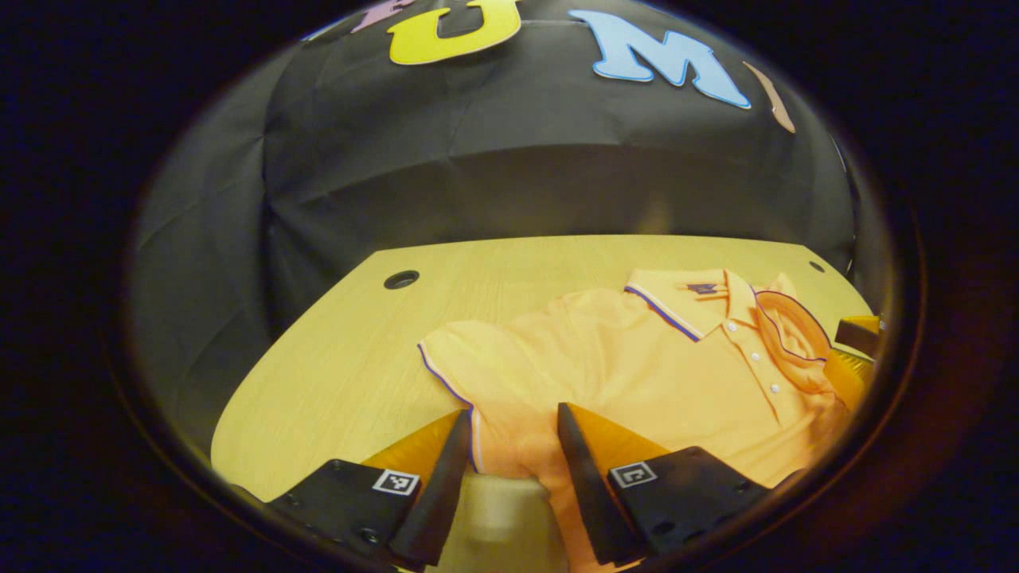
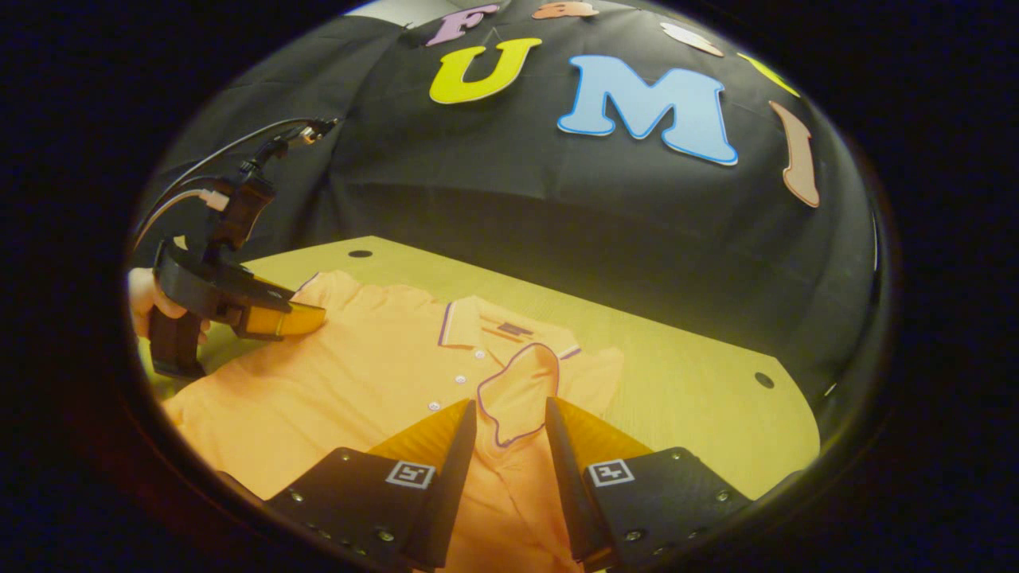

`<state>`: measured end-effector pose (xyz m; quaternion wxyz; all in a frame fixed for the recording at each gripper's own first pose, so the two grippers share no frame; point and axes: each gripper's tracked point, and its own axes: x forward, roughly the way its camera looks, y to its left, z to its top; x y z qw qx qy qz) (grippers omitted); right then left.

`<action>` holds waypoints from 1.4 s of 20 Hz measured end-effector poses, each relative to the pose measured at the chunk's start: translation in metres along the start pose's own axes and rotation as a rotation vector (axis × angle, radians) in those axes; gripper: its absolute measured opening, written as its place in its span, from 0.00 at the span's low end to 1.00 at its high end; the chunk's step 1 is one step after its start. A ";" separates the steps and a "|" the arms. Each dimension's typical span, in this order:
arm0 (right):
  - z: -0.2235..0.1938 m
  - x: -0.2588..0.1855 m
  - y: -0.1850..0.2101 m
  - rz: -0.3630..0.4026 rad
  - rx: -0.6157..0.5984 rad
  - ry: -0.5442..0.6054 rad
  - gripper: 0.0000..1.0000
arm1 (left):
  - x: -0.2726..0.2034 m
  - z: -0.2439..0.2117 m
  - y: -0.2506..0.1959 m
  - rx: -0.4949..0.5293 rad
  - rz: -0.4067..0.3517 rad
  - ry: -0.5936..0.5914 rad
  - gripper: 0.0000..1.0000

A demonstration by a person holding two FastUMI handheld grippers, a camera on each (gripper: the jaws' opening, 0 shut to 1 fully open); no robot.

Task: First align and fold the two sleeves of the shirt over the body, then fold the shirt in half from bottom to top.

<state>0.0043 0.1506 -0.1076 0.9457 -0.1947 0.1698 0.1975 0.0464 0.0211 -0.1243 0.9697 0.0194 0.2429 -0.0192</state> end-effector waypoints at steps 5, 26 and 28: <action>0.001 -0.001 -0.006 -0.003 0.043 -0.010 0.55 | 0.000 -0.002 0.001 0.014 0.035 0.017 0.26; -0.007 -0.001 -0.035 -0.056 0.128 0.011 0.55 | -0.023 0.058 -0.090 0.177 0.015 -0.094 0.14; -0.009 -0.002 -0.041 -0.067 0.141 0.015 0.55 | -0.030 0.061 -0.123 0.202 -0.036 -0.105 0.14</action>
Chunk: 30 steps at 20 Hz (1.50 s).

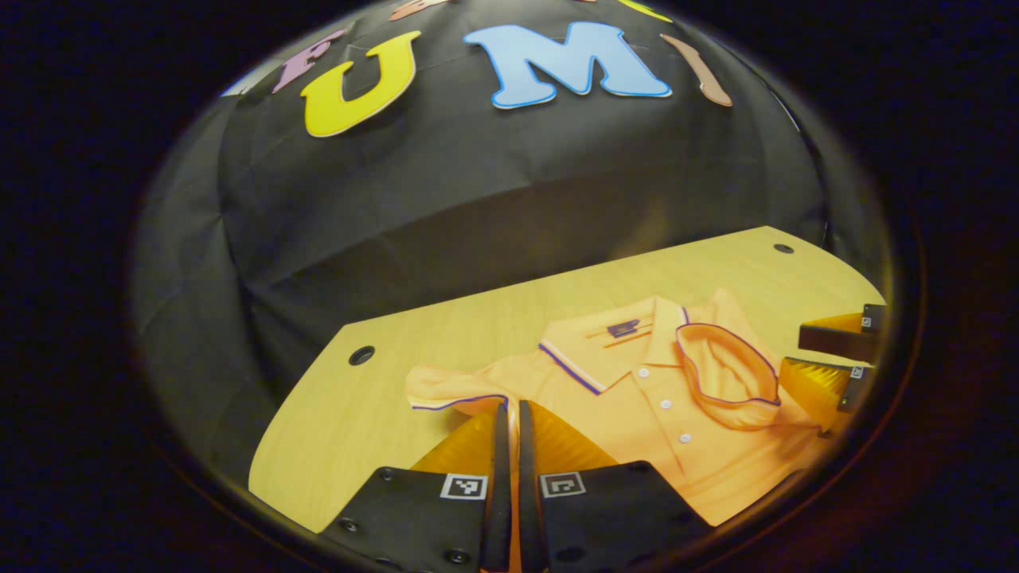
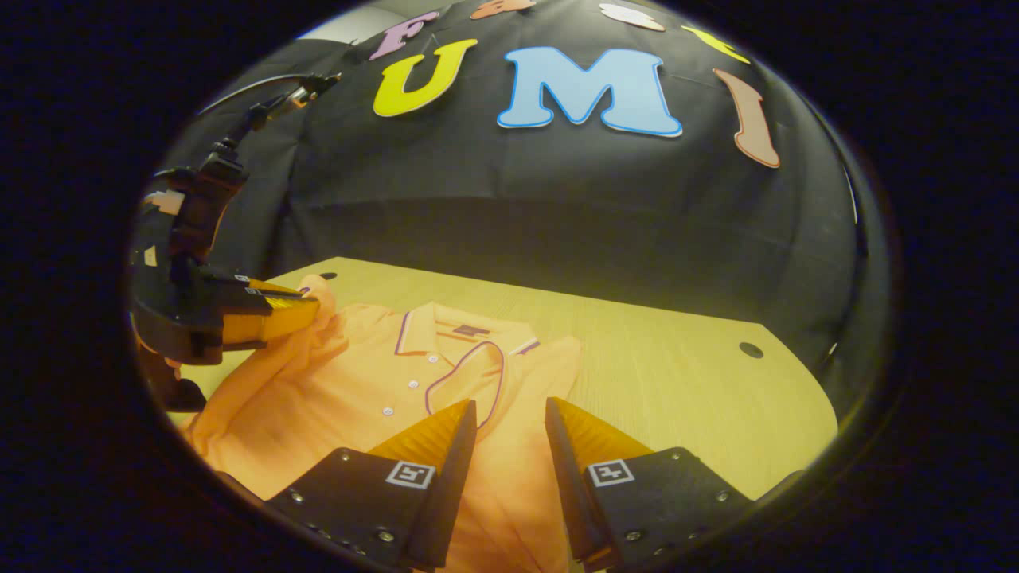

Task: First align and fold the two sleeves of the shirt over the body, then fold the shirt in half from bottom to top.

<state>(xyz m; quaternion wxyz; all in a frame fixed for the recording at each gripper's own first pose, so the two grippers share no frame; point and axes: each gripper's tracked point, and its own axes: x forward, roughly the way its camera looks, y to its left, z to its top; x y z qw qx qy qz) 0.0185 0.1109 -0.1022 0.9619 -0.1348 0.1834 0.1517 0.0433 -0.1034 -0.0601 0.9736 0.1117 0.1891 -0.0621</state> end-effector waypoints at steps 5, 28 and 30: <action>0.002 -0.003 -0.023 -0.057 0.029 0.001 0.54 | -0.013 0.002 -0.066 0.006 -0.111 0.003 0.14; 0.006 -0.009 -0.044 -0.074 0.112 0.002 0.55 | -0.011 -0.053 -0.092 -0.098 -0.140 0.108 0.80; 0.006 -0.009 -0.044 -0.076 0.111 0.000 0.55 | -0.019 -0.053 -0.090 -0.121 -0.148 0.111 0.80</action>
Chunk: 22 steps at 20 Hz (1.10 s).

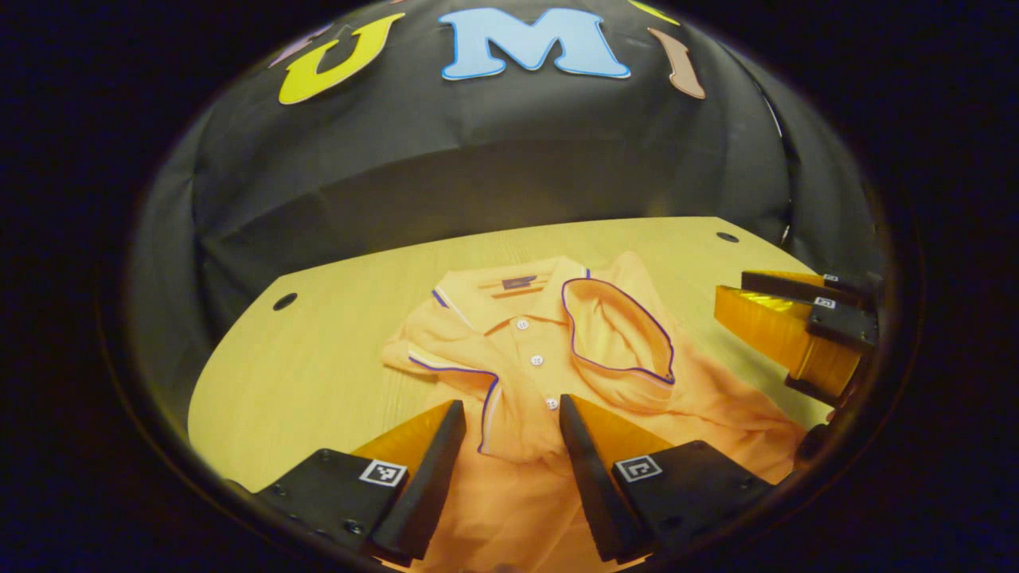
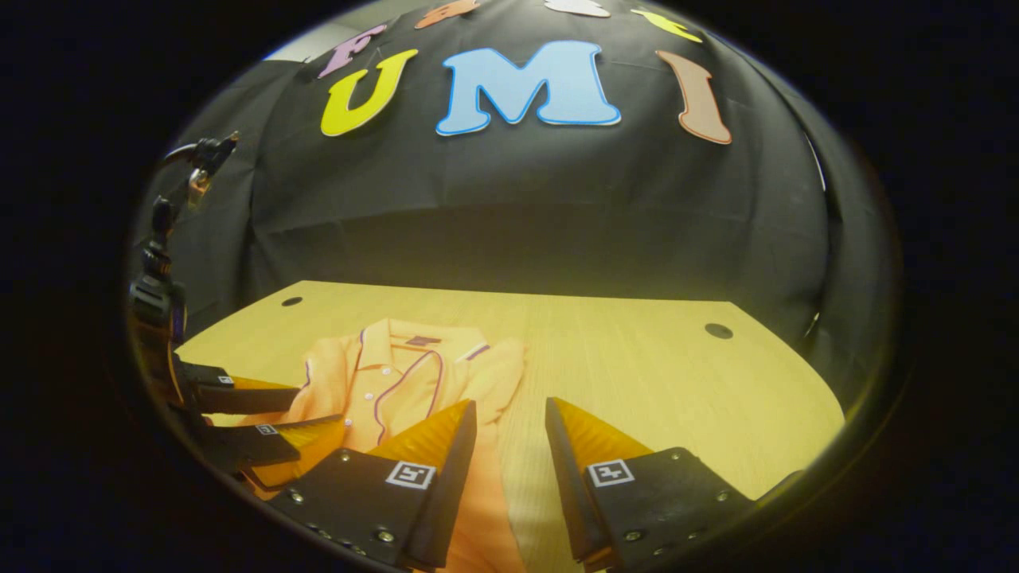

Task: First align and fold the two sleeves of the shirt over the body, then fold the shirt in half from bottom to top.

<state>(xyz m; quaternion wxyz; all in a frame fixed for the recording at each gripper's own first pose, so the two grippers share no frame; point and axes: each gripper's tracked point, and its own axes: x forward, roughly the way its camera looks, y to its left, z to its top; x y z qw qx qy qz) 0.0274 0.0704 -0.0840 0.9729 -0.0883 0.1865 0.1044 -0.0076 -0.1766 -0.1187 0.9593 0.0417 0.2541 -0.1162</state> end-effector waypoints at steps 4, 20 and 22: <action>0.014 -0.006 0.009 0.023 0.004 -0.036 0.55 | -0.028 0.003 0.012 -0.006 -0.003 -0.036 0.98; -0.033 -0.166 0.031 0.102 -0.046 0.111 0.55 | -0.193 -0.083 0.067 -0.035 -0.007 -0.033 0.98; -0.046 -0.186 0.022 0.083 -0.022 0.127 0.55 | -0.211 -0.100 0.070 -0.047 -0.008 -0.025 0.92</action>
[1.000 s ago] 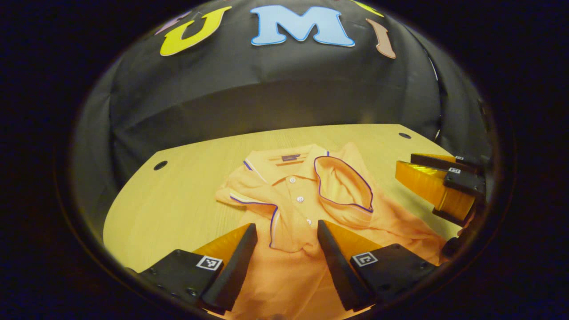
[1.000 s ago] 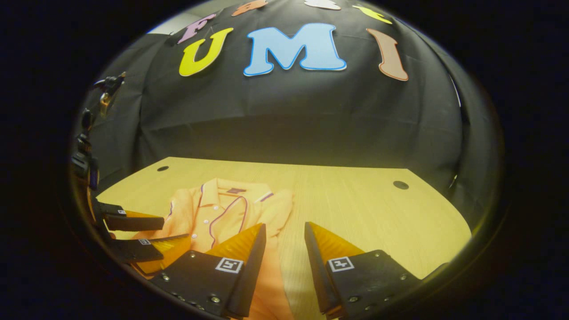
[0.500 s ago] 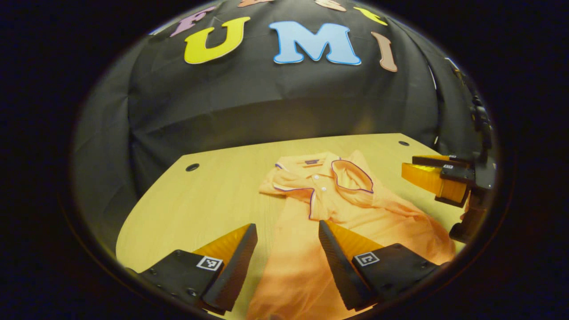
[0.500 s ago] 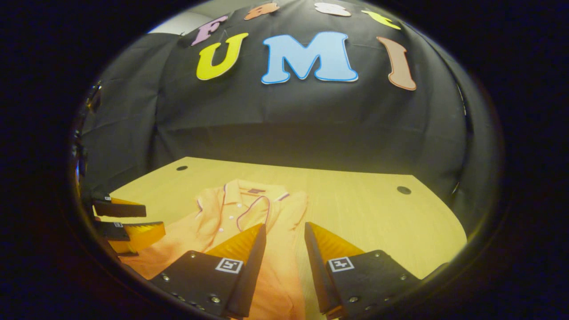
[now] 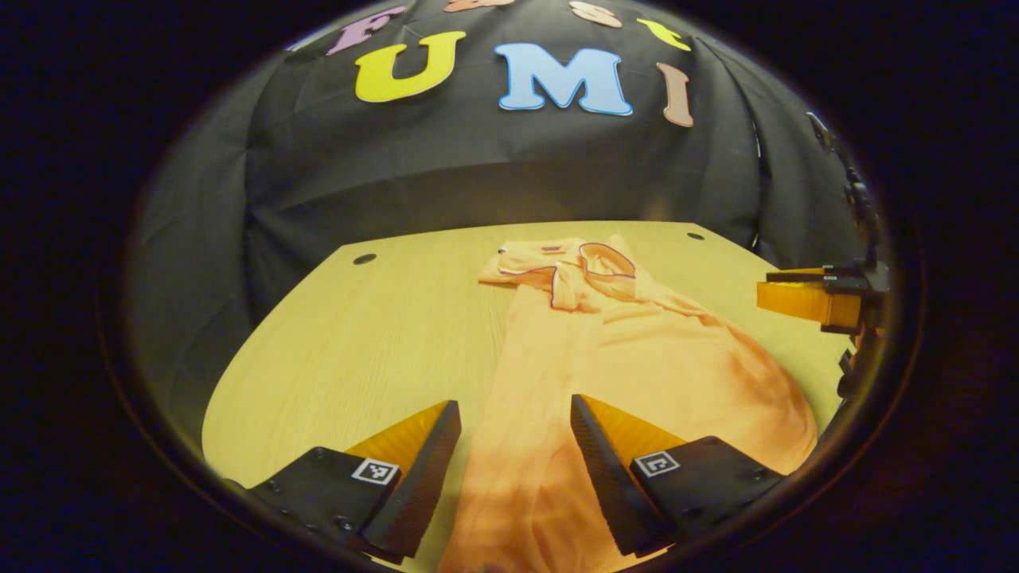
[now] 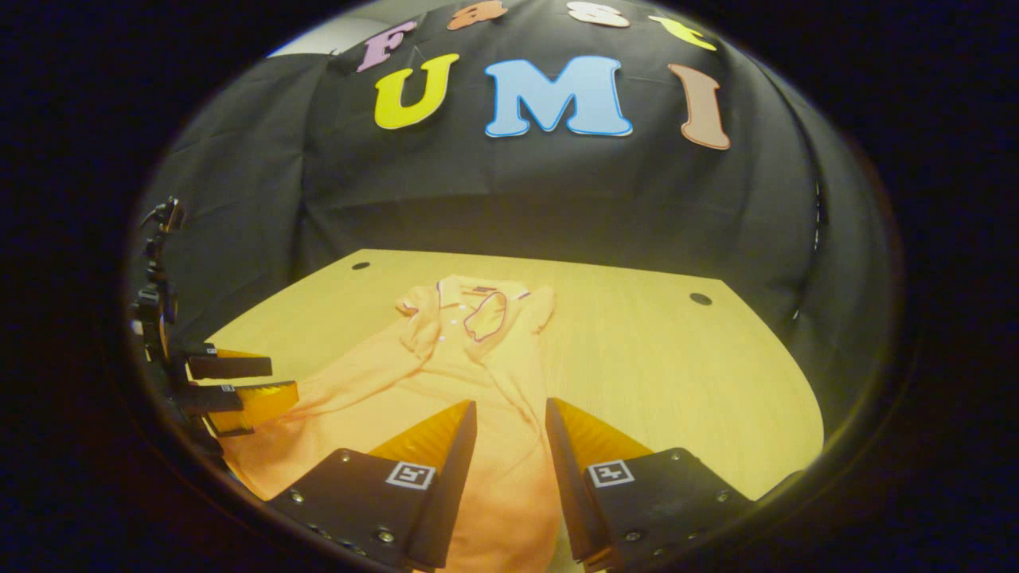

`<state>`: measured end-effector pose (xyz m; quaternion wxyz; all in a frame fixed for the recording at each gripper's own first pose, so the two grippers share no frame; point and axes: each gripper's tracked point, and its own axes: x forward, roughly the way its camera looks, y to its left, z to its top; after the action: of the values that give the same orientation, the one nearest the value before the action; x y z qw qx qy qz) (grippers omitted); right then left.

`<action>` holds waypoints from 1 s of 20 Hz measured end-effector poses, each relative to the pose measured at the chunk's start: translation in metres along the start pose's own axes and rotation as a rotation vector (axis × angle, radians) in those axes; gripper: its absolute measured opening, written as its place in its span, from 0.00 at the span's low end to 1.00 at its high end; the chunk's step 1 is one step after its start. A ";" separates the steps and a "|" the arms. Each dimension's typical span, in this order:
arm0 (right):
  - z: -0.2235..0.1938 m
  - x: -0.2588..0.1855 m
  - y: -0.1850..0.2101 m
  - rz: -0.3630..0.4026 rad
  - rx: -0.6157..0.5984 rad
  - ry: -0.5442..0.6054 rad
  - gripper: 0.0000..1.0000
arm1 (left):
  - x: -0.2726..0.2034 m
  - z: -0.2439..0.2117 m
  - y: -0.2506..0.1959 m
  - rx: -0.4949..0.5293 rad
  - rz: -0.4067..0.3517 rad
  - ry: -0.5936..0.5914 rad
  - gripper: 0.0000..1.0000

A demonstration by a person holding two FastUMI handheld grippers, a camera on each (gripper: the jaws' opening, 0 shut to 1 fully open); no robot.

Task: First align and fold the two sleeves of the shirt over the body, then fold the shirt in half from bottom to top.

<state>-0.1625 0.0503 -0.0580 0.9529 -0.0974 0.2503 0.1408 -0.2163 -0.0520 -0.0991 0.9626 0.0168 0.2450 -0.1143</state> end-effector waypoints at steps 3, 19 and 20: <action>-0.030 -0.024 -0.011 -0.043 0.011 0.021 0.55 | -0.021 -0.022 0.002 -0.020 0.000 0.011 0.97; -0.137 -0.075 -0.007 -0.120 0.061 0.013 0.55 | -0.064 -0.082 0.008 -0.043 0.072 -0.079 0.94; -0.138 -0.076 -0.007 -0.122 0.063 0.001 0.55 | -0.064 -0.082 0.008 -0.053 0.080 -0.094 0.92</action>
<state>-0.2856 -0.0080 -0.1368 0.9621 -0.0828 0.2488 0.0743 -0.3074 -0.0233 -0.1411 0.9770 -0.0045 0.2015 -0.0697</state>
